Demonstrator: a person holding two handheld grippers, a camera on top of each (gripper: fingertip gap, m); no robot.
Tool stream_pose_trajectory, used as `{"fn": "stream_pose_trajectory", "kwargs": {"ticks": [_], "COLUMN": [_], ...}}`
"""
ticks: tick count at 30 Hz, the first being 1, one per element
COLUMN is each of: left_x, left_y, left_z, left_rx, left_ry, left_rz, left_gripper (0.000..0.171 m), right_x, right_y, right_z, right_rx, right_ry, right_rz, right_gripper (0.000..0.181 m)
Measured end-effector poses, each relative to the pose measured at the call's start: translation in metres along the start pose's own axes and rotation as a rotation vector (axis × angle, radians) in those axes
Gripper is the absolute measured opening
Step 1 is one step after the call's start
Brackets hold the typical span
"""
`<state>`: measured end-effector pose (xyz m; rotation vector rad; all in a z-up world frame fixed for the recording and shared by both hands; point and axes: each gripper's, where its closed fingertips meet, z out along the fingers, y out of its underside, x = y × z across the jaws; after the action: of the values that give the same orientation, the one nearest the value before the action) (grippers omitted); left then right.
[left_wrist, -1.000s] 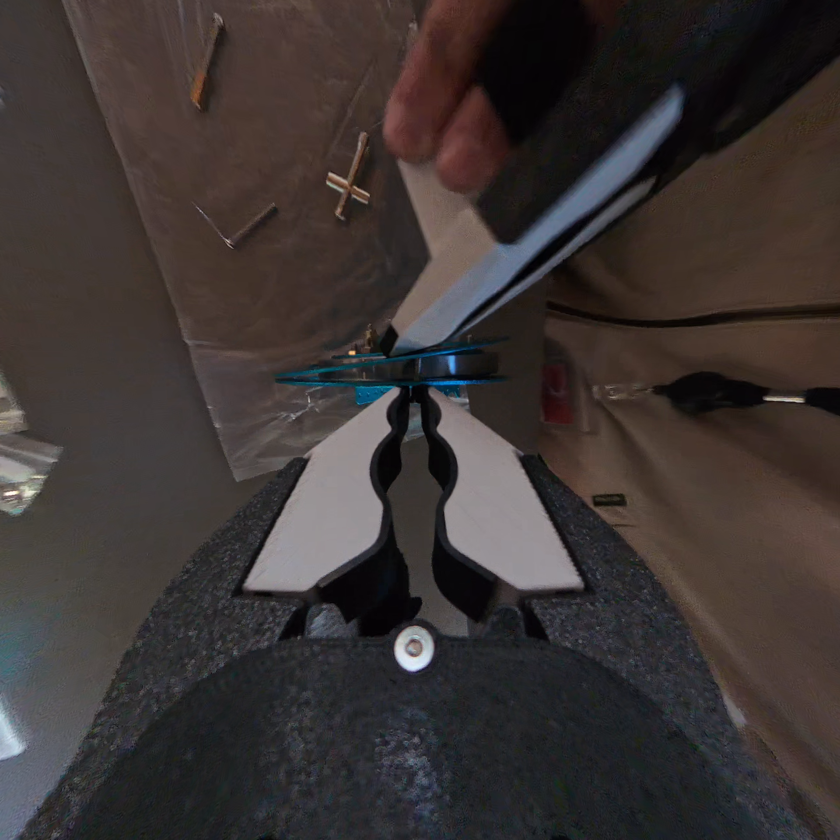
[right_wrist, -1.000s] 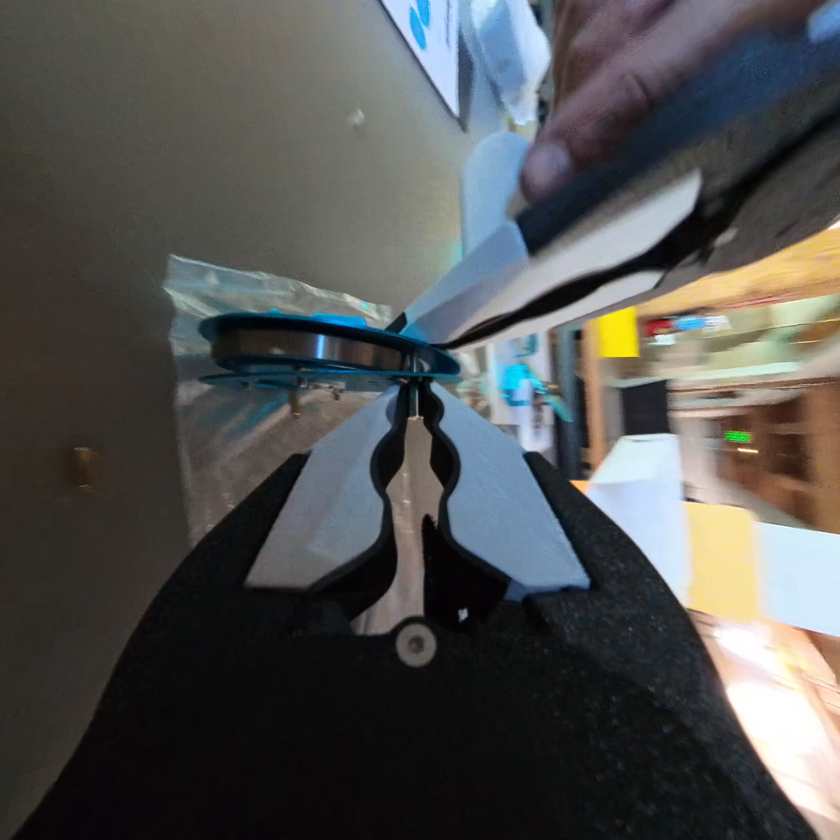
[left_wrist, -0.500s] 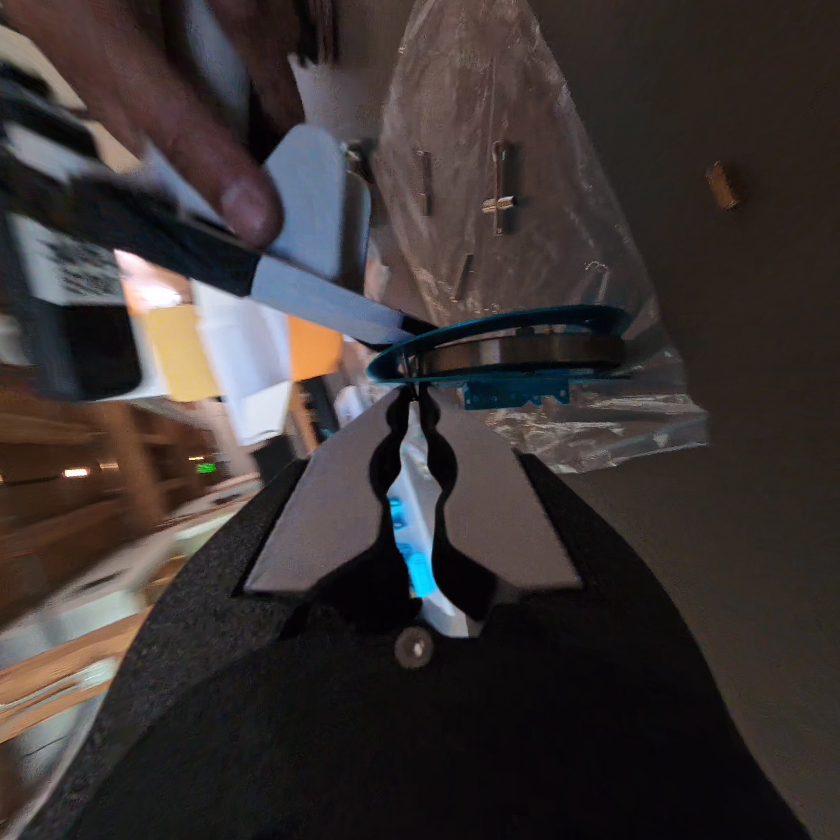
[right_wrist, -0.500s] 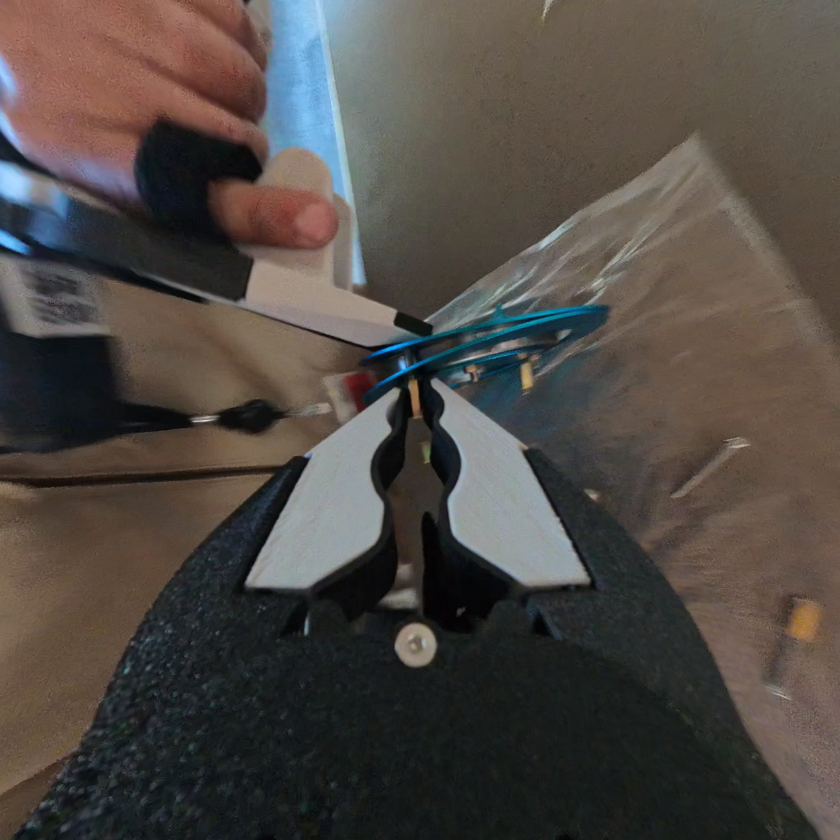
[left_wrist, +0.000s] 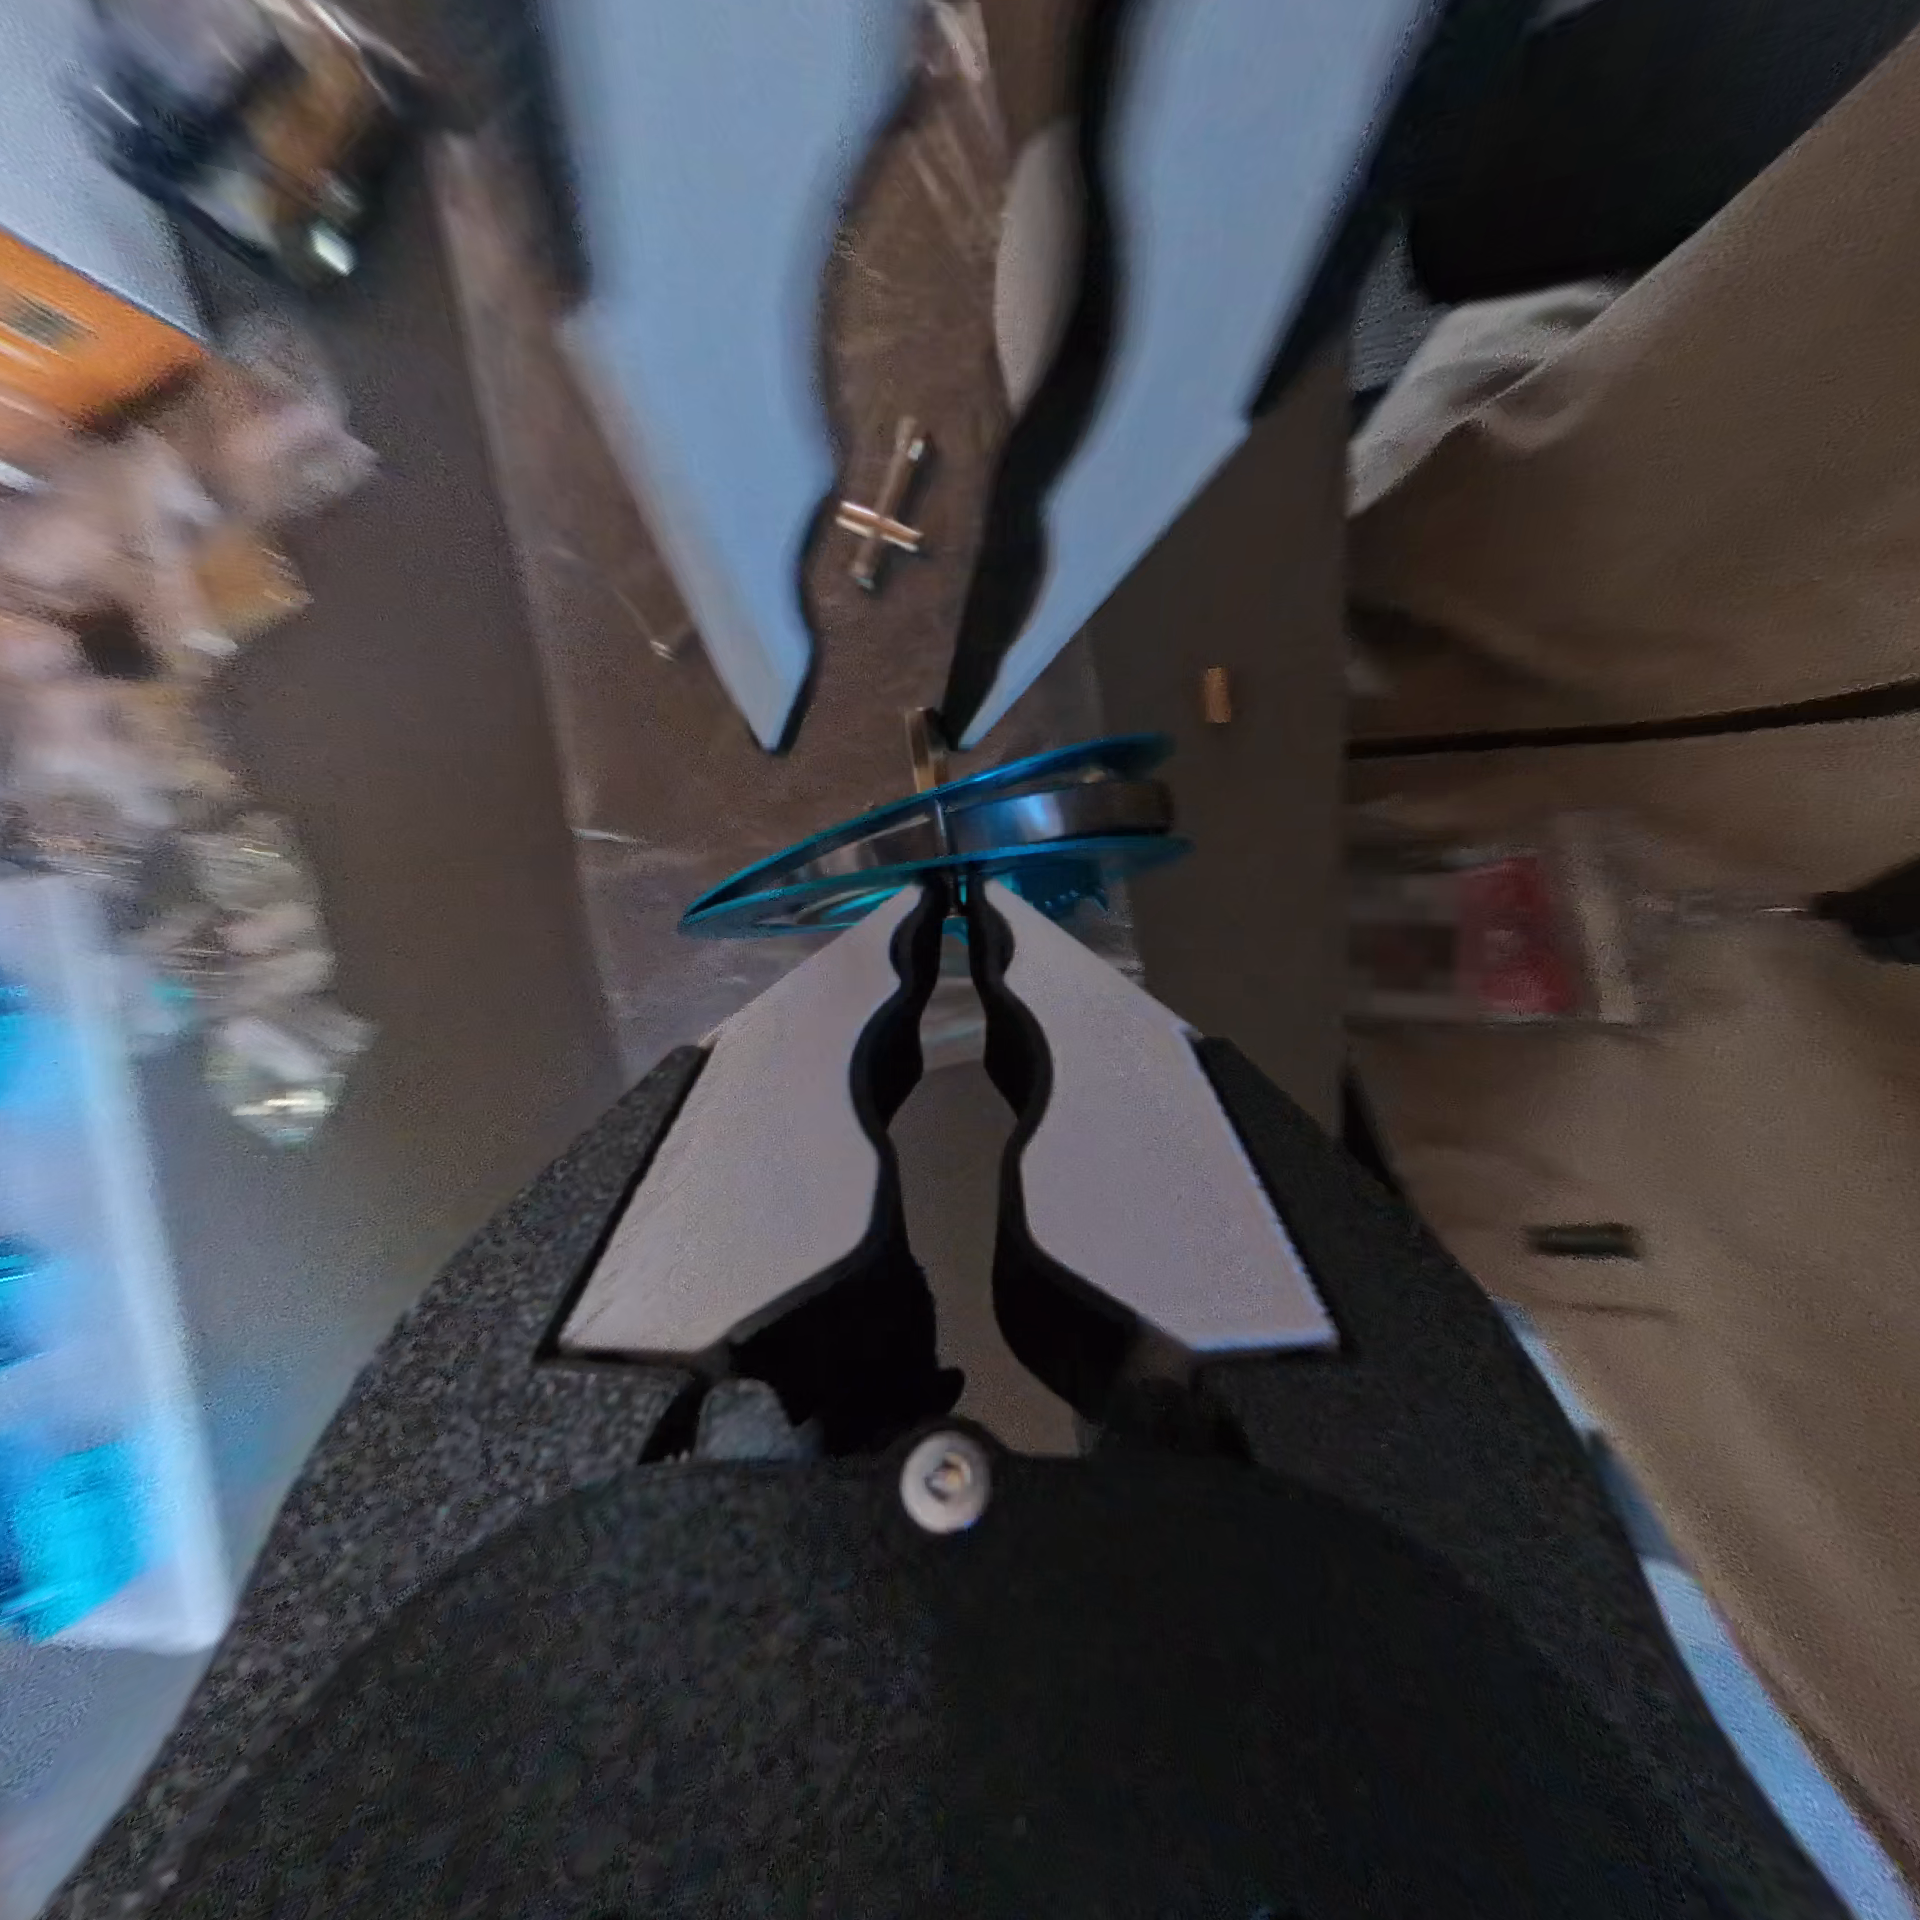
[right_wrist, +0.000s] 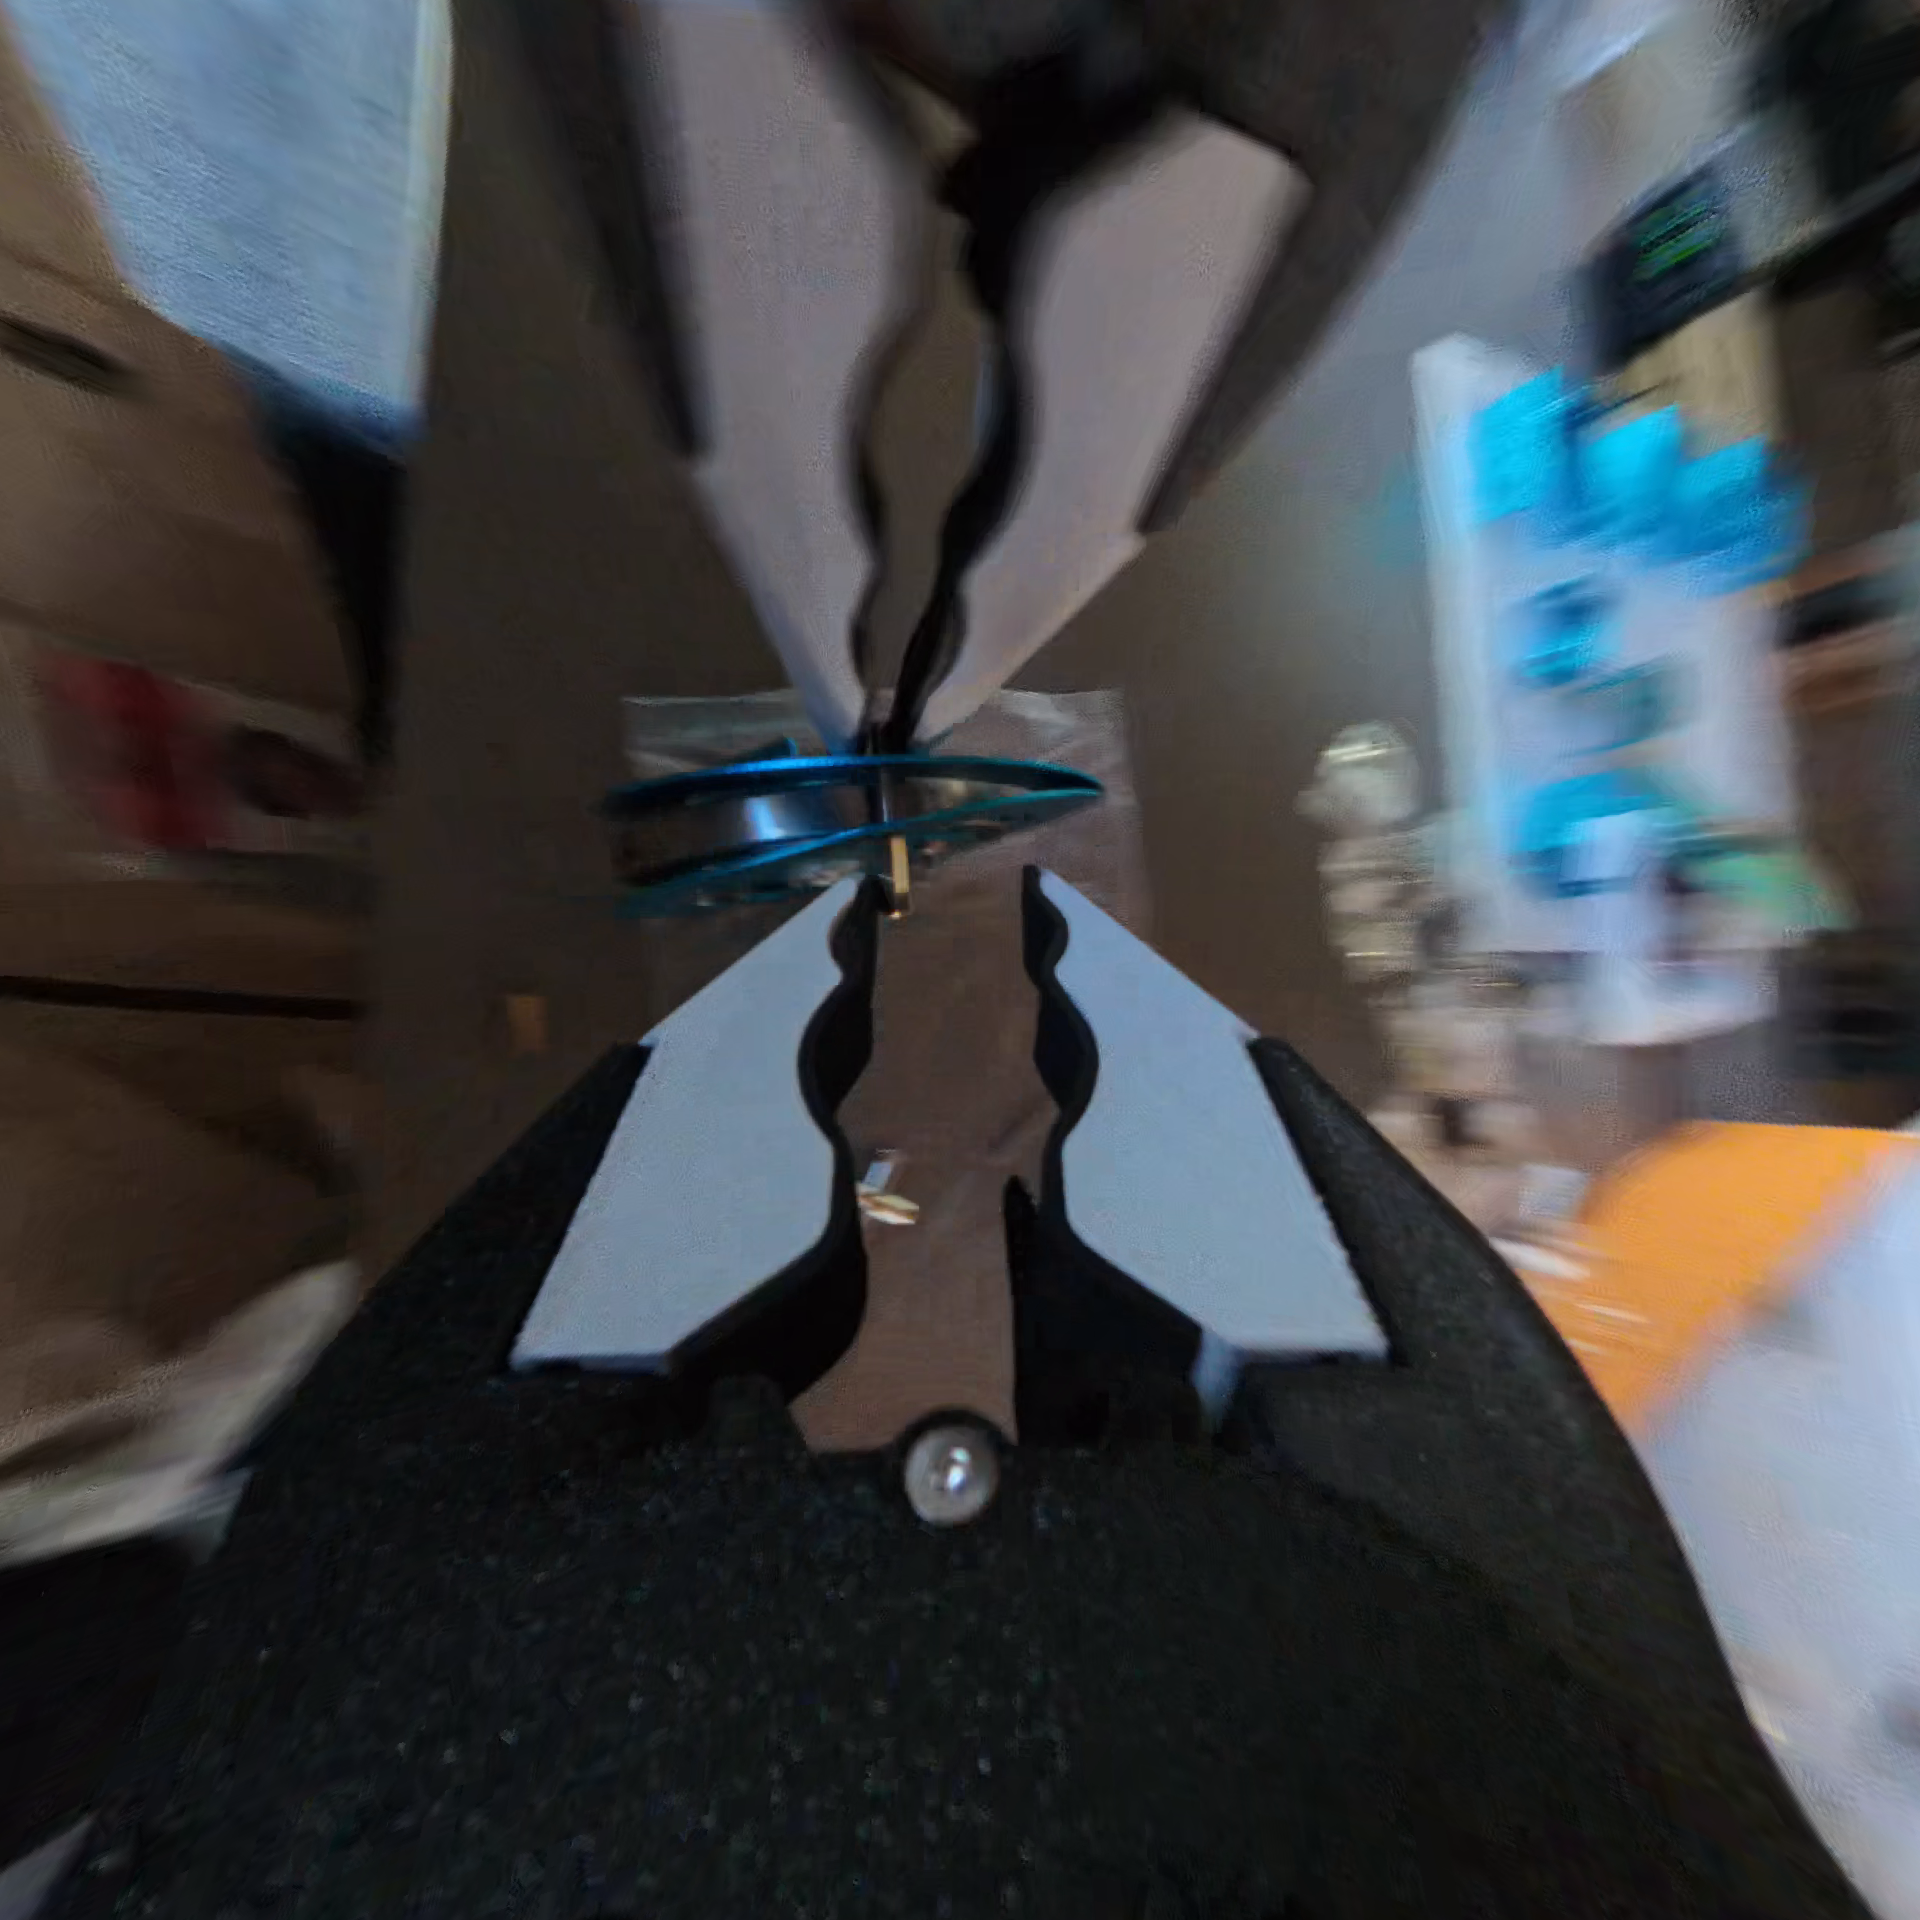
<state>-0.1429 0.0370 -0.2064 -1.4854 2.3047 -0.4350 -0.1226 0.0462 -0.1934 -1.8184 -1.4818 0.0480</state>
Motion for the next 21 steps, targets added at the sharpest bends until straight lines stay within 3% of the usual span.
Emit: {"fn": "stream_pose_trajectory", "kwargs": {"ticks": [2, 4, 9, 12, 15, 21], "left_x": [-0.001, -0.005, -0.002, 0.002, -0.009, -0.008], "left_y": [0.005, 0.006, 0.002, 0.000, -0.002, -0.005], "left_z": [-0.002, -0.004, -0.003, -0.001, 0.002, 0.004], "left_rx": [-0.018, -0.011, 0.006, 0.013, 0.048, 0.049], "left_ry": [0.193, 0.325, 0.529, 0.543, 0.378, -0.142], "left_rz": [-0.133, -0.228, -0.314, -0.298, -0.221, 0.234], "left_gripper": [0.003, 0.003, 0.004, 0.003, 0.003, 0.003], "right_x": [0.006, 0.004, 0.005, 0.009, 0.013, -0.005], "right_y": [0.002, 0.006, -0.006, -0.002, 0.004, 0.009], "right_z": [-0.002, 0.001, 0.008, 0.016, 0.017, 0.018], "right_rx": [-0.021, -0.063, -0.017, -0.060, -0.076, 0.008], "right_ry": [0.283, 0.465, 0.630, 0.620, 0.565, 0.025], "right_rz": [-0.207, -0.369, -0.479, -0.502, -0.429, 0.086], "right_gripper": [0.027, 0.025, 0.024, 0.005, 0.004, 0.003]}}
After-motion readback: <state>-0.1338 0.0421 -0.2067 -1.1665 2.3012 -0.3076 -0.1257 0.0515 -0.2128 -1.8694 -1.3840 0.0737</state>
